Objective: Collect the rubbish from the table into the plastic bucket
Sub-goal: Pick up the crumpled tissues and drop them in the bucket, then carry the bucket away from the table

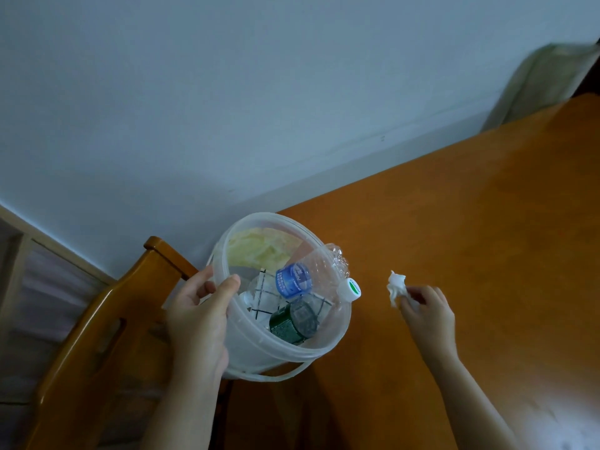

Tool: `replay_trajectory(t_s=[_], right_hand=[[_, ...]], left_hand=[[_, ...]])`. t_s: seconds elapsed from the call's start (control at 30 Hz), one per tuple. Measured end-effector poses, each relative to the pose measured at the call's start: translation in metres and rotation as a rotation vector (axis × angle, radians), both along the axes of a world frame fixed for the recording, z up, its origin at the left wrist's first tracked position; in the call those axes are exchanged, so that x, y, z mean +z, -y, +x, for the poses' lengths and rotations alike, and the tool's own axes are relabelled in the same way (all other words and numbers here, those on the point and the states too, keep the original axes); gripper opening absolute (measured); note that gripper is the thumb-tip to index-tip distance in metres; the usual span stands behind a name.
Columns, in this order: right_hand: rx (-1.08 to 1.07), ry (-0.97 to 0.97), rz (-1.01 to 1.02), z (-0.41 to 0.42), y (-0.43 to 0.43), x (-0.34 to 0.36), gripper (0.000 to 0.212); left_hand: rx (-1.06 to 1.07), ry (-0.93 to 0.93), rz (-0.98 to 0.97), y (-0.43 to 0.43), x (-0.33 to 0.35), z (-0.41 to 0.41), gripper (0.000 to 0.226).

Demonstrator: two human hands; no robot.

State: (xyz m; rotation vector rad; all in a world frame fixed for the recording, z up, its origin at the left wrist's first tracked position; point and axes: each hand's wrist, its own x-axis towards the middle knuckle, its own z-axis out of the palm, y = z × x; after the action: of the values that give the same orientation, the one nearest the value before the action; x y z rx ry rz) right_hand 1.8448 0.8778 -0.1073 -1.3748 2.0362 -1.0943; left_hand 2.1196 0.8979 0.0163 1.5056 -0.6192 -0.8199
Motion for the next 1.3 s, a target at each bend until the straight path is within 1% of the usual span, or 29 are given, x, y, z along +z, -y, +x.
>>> replay_trajectory(t_s=[0.17, 0.27, 0.33, 0.4, 0.6, 0.7, 0.8, 0.87, 0.93, 1.13, 1.2, 1.3], right_hand=[[0.013, 0.009, -0.238, -0.002, -0.009, 0.062, 0.013], [0.017, 0.039, -0.343, 0.004, -0.023, 0.096, 0.015], [0.027, 0.032, -0.401, 0.01, -0.034, 0.116, 0.016], [0.055, 0.025, -0.425, 0.018, -0.043, 0.132, 0.017], [0.152, -0.039, -0.458, 0.051, -0.065, 0.161, 0.017], [0.184, -0.081, -0.432, 0.069, -0.073, 0.171, 0.016], [0.246, -0.122, -0.375, 0.083, -0.084, 0.177, 0.025], [0.259, -0.169, -0.354, 0.088, -0.095, 0.178, 0.03], [0.225, -0.203, -0.34, 0.091, -0.106, 0.178, 0.032], [0.033, -0.262, -0.262, 0.081, -0.146, 0.166, 0.031], [-0.026, -0.254, -0.224, 0.073, -0.161, 0.16, 0.034], [-0.094, -0.186, -0.168, 0.06, -0.187, 0.153, 0.041]], left_hand=[[-0.049, -0.032, -0.05, -0.013, 0.006, -0.014, 0.028], [-0.082, -0.076, -0.05, -0.019, 0.009, -0.018, 0.023], [-0.117, -0.097, -0.051, -0.023, 0.012, -0.019, 0.037], [-0.152, -0.111, -0.077, -0.027, 0.015, -0.02, 0.044], [-0.201, -0.182, -0.138, -0.04, 0.029, -0.016, 0.04], [-0.233, -0.203, -0.165, -0.047, 0.036, -0.01, 0.037], [-0.254, -0.244, -0.167, -0.057, 0.042, -0.004, 0.035], [-0.274, -0.269, -0.175, -0.063, 0.043, 0.001, 0.029], [-0.284, -0.288, -0.179, -0.068, 0.042, 0.007, 0.026], [-0.36, -0.295, -0.156, -0.078, 0.03, 0.019, 0.032], [-0.405, -0.313, -0.141, -0.08, 0.025, 0.019, 0.037], [-0.479, -0.366, -0.121, -0.086, 0.019, 0.014, 0.039]])
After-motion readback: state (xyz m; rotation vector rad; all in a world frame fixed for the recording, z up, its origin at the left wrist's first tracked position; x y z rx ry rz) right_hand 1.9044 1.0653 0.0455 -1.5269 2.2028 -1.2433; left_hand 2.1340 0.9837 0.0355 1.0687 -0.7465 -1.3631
